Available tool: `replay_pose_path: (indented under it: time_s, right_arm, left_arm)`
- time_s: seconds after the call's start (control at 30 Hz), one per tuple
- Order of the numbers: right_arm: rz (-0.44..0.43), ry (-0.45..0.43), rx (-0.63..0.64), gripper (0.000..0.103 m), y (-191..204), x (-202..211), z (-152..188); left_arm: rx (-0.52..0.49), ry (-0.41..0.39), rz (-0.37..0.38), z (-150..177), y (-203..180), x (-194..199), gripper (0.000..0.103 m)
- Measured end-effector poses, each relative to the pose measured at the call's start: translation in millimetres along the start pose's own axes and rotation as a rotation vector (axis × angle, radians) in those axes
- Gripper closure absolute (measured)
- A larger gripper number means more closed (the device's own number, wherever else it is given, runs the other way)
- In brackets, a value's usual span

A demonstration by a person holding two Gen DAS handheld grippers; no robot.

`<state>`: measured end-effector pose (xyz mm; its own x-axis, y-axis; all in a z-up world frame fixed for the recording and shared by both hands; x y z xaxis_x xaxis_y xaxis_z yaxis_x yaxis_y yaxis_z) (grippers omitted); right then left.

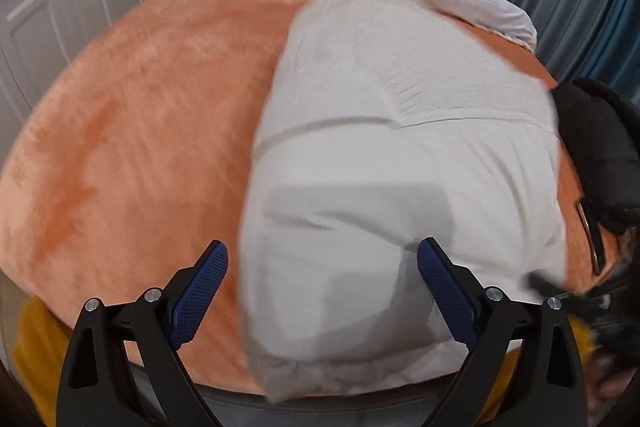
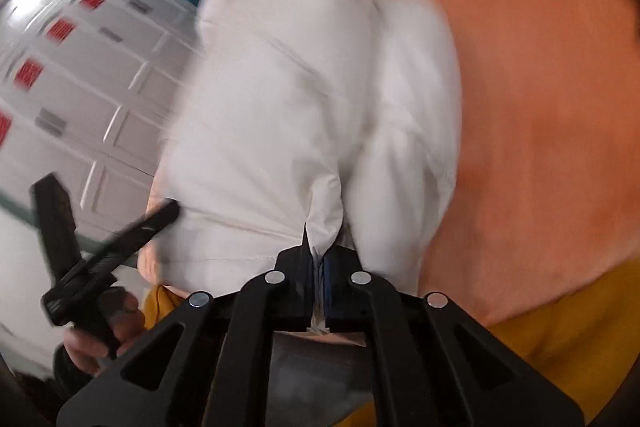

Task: Fold large clothes

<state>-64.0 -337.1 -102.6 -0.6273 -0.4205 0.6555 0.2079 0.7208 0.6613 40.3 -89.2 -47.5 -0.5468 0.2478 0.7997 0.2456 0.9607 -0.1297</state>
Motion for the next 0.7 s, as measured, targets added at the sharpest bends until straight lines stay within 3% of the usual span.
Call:
replay_pose_path:
  time_s: [0.07,0.2,0.27,0.4,0.53,0.7]
  right_arm:
    - [0.016,0.003,-0.003,0.099,1.0,2.4,1.9]
    - [0.056,-0.052,0.029,0.087,26.7,32.0,-16.7]
    - [0.100,-0.123,0.046,0.087,35.1,55.0,-31.3]
    - [0.177,-0.251,0.183,0.087,69.2,78.8,-74.5]
    - [0.291,-0.276,0.344,0.087,114.3,38.5,-115.4]
    - [0.428,-0.153,0.306,0.092,90.3,-45.3,-149.6]
  left_arm:
    - [-0.010,0.004,-0.011,1.5,-2.0,-0.8,0.008]
    - [-0.054,-0.047,-0.027,-12.4,-5.9,16.0,0.012]
    - [-0.058,-0.107,-0.027,-29.5,-7.9,27.4,0.012]
    - [-0.063,-0.153,-0.030,-68.4,-17.9,24.4,0.011]
    - [-0.101,-0.174,-0.057,-101.5,-35.0,3.2,0.011]
    - [-0.103,-0.139,-0.105,-123.6,-41.1,-42.3,0.010]
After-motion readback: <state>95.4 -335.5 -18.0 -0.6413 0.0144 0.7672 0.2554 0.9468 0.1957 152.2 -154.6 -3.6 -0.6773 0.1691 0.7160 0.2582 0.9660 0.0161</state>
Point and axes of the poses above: each gripper's, at about its wrist camera, not at the fingertips, and x roughly against the way its jaws point, y to its left, z to its underside, the point moved 3 cm from there along -x, roughly the way its jaws point, and after that the axes turned 5 degrees about -y, right-handed, at the moved point
